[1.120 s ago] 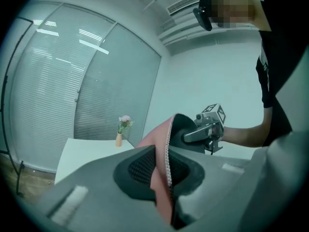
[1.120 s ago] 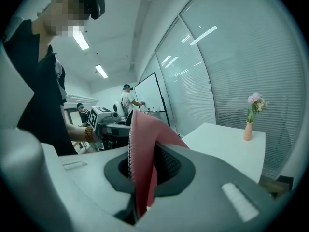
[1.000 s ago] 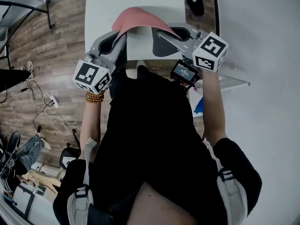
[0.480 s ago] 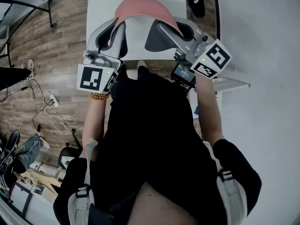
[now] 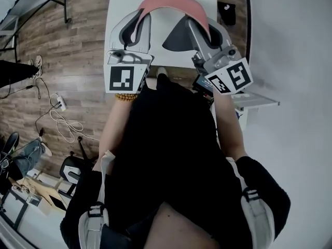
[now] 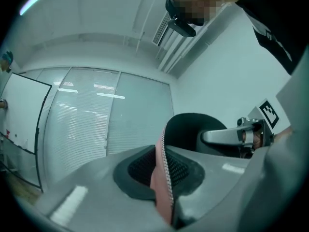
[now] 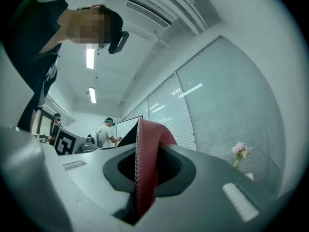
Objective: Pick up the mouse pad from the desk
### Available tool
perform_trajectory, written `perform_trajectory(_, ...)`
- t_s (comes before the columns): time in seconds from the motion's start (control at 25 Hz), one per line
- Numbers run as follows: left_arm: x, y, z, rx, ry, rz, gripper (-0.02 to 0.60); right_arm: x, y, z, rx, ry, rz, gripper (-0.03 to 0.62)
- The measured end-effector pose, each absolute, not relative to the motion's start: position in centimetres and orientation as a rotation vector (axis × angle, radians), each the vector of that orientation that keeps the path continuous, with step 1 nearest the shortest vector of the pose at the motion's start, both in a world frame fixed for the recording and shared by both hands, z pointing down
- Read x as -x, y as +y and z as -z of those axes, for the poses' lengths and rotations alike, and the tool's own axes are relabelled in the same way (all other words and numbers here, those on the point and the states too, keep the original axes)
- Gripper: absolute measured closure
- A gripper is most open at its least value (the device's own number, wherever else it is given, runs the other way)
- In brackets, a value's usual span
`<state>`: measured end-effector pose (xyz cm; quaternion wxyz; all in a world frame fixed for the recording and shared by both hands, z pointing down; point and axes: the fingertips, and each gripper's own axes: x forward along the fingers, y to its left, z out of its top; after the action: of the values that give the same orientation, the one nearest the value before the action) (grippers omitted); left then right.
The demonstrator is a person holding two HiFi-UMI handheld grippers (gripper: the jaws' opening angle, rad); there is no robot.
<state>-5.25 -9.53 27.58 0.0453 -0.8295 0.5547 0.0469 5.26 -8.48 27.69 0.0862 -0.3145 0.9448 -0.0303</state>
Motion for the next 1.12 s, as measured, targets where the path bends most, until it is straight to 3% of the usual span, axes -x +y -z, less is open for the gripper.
perform_trajectory(1.12, 7.3, -8.8, -27.2, 2.454, 1.811, -0.173, 0.563, -4.9, -9.0, -28.2, 1.142, 2.829, -0.027, 0.553)
